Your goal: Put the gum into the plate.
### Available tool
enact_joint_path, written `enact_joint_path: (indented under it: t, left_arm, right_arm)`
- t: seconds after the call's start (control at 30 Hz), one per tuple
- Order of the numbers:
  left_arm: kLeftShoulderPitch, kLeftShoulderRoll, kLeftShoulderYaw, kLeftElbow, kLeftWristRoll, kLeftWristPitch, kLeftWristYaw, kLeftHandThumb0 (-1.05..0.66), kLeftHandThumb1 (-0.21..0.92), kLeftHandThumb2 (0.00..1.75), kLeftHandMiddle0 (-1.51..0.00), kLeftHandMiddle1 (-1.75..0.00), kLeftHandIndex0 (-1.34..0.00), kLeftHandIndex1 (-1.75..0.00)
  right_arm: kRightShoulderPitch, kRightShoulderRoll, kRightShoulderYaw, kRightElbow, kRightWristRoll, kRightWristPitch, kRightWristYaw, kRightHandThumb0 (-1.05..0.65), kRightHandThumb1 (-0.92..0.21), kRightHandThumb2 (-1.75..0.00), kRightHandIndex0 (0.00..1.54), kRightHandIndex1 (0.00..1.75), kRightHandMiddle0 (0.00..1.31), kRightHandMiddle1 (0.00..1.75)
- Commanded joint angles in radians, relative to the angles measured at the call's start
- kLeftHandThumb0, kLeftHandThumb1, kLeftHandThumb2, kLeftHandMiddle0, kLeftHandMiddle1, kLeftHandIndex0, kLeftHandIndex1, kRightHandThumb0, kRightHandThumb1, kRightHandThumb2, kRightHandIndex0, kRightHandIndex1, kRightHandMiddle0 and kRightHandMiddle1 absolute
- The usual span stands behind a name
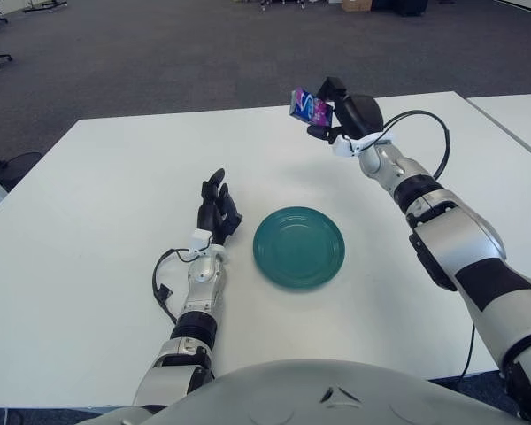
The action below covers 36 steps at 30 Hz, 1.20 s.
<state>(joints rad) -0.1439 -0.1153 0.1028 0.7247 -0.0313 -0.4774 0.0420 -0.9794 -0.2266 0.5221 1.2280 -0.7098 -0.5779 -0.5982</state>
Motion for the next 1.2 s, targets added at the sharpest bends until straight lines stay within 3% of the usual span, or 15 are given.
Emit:
enact_joint_path:
  t: [0.0,0.37,0.63,1.17]
  left_arm:
    - [0.102,-0.056,0.002,0.097,-0.029,0.012,-0.007,-0.86,0.92,0.87,-0.27,0.00,-0.01,-0.71]
    - [0.101,-0.054,-0.007,0.101,-0.009,0.007,0.018,-0.86,0.92,0.88,-0.27,-0.01,-0.02,-0.72]
    - [0.103,-0.051,-0.007,0.103,-0.011,0.006,0.010,-0.83,0.92,0.88,-0.28,-0.01,-0.02,-0.73]
    - [0.114,-0.055,-0.011,0.078,-0.016,0.013,0.005,-0.78,0.92,0.89,-0.31,-0.01,-0.02,-0.74]
  right_arm:
    - [0.043,-0.010,0.064,-0.024,-0.061,-0.049,0.016,-0.48,-0.92,-0.51,1.00,1.75,0.75,1.75]
    - [0.092,-0.069,0.210,-0.090,-0.245,-0.102,-0.119,-0.48,-0.92,-0.48,0.97,1.75,0.71,1.75]
    - [0.136,-0.102,0.232,-0.123,-0.263,-0.139,-0.121,-0.49,-0.92,-0.48,0.99,1.75,0.72,1.75]
    - [0.200,-0.140,0.276,-0.193,-0.334,-0.144,-0.238,-0.50,-0.92,-0.48,1.09,1.75,0.84,1.75]
